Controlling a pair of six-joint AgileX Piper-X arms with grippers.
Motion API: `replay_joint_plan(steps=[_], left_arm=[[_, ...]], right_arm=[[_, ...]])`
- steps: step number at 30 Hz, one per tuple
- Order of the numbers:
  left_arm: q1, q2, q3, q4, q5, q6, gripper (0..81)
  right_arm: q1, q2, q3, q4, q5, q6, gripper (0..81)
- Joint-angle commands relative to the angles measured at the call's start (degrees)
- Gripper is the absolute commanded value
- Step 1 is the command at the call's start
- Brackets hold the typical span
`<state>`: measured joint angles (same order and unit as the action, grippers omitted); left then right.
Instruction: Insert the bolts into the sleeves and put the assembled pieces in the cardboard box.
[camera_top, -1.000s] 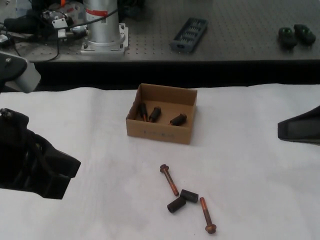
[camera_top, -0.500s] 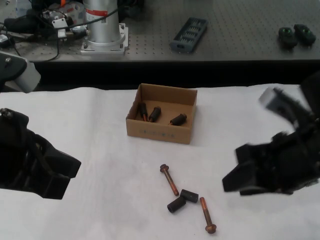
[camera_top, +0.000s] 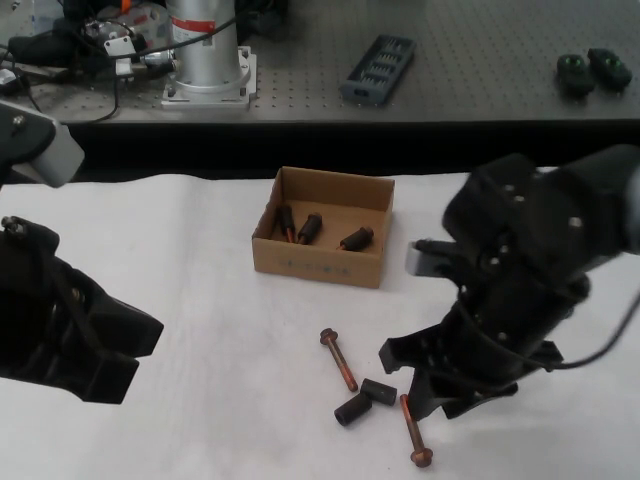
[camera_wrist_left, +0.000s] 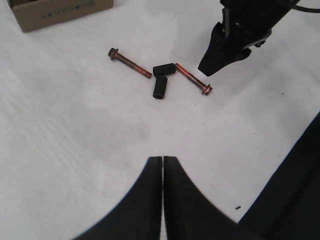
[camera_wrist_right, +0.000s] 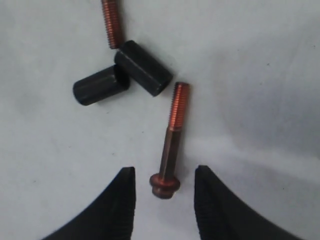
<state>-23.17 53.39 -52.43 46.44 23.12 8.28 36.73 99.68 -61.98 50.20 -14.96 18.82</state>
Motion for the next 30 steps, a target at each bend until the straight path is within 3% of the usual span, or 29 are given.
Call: replay_joint_plan(steps=[1, 10, 16, 22, 30], left_arm=[[0.06, -0.38, 0.03, -0.20, 0.37, 1.61, 0.7], [0.06, -0.38, 0.03, -0.20, 0.37, 2.56, 0.7], [0.06, -0.38, 0.03, -0.20, 0.37, 3.90, 0.7], [0.06, -0.38, 0.03, -0.20, 0.37, 3.93, 0.7], [0.06, -0.38, 0.03, -0.20, 0.37, 3.93, 0.7]], right_arm=[[0.10, 1.68, -1.83, 1.49, 1.22, -0.95, 30.4], [0.29, 3.82, -3.58, 1.52, 1.13, -0.03, 30.4], [3.21, 3.82, -3.58, 1.95, 1.19, 0.87, 30.4], [5.64, 3.89, -3.58, 1.95, 5.64, 0.87, 30.4], [5.42, 3.89, -3.58, 1.95, 8.35, 0.87, 30.4]])
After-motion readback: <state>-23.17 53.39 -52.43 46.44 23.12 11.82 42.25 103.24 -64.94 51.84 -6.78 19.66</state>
